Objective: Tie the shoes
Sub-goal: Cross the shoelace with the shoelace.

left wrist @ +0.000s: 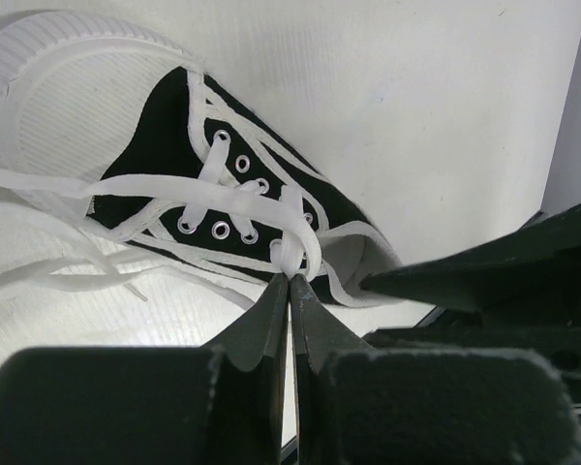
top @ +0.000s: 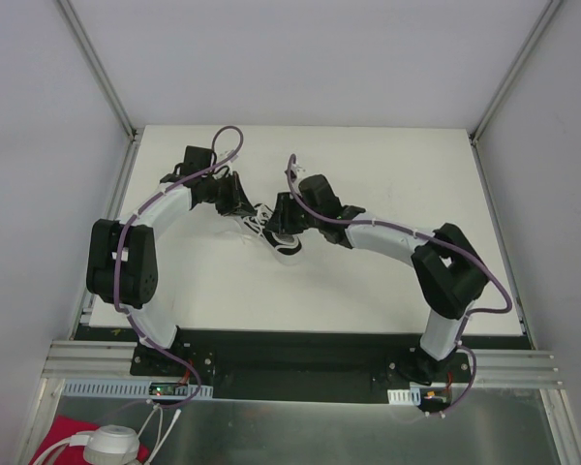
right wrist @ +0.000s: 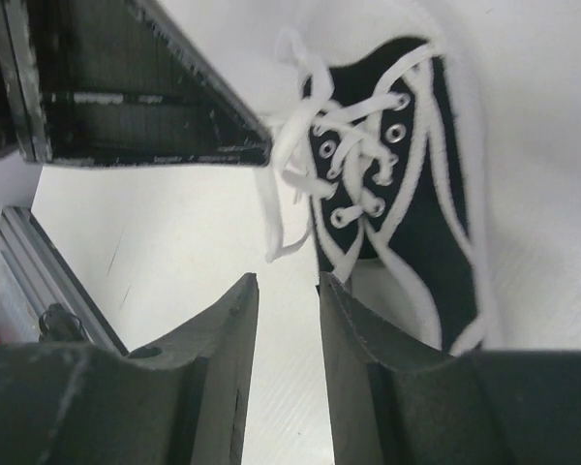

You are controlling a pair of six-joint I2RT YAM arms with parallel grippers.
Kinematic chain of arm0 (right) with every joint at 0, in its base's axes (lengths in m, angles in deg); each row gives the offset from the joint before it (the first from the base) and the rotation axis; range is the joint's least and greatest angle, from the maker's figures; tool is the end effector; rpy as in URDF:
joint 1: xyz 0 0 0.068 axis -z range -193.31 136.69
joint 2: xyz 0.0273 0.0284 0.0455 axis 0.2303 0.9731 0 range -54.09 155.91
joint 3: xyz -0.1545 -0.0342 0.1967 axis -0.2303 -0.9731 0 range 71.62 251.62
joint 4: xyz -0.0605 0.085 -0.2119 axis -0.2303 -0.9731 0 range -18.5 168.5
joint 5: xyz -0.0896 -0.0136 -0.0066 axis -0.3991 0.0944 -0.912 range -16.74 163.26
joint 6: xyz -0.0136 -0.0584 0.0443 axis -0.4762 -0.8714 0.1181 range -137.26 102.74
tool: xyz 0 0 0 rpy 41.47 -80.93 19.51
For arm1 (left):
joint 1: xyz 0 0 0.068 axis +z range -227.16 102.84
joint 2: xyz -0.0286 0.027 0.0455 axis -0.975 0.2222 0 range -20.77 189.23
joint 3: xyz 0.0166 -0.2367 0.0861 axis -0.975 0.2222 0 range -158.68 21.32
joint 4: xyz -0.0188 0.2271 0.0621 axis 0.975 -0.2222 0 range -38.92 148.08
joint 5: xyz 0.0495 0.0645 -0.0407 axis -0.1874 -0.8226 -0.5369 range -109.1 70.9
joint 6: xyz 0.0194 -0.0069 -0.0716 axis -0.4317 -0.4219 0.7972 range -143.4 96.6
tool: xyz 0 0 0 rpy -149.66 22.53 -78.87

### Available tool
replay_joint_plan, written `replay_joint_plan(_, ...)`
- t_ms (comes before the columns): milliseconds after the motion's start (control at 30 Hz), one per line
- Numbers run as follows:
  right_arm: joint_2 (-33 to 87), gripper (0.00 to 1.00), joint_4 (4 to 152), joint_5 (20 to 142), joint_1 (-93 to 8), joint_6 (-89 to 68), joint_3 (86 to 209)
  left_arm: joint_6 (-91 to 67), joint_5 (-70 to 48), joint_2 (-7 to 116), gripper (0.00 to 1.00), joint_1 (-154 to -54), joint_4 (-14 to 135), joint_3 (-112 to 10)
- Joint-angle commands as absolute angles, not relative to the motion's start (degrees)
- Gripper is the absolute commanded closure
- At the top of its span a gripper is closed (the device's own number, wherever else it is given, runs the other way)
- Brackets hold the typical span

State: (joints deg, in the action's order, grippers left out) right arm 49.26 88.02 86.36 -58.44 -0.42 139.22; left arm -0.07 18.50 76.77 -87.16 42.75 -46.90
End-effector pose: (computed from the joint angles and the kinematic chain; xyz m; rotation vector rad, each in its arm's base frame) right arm 0.2786 0.2998 0.2116 -0.6692 2.0320 0.8936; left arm 0.3470 -0.0999 0.2131 0.0596 2.3836 -1.0527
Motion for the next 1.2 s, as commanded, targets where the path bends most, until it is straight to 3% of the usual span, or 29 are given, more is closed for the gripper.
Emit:
replay_joint_plan(0, 47.2, 0.65, 87.5, 86.6, -55.3, -1.4, 143.5, -1.9, 20.3, 76.4, 1.0, -86.5, 42.9, -47.7)
replay_joint_plan(400, 60.5, 0.65, 67.5, 92.4, -53.9, -5.2, 167.0, -4.9, 19.7, 75.3, 1.0, -86.4, 42.3, -47.4)
replay_joint_plan(667, 66.7, 0.75, 62.5, 97.6, -53.5, -3.7, 175.4, -5.5, 19.0, 74.1, 1.0, -86.5, 42.3, -47.1)
replay_joint_plan(900, 71.7, 0.64, 58.6, 100.3, -52.6, -1.9, 182.0, -5.3, 19.0, 73.6, 1.0, -86.5, 42.3, -46.9)
replay_joint_plan(1167, 77.1, 0.64, 55.0, 104.1, -51.4, -0.2, 189.6, -5.4, 19.3, 72.8, 1.0, -86.4, 42.3, -46.9)
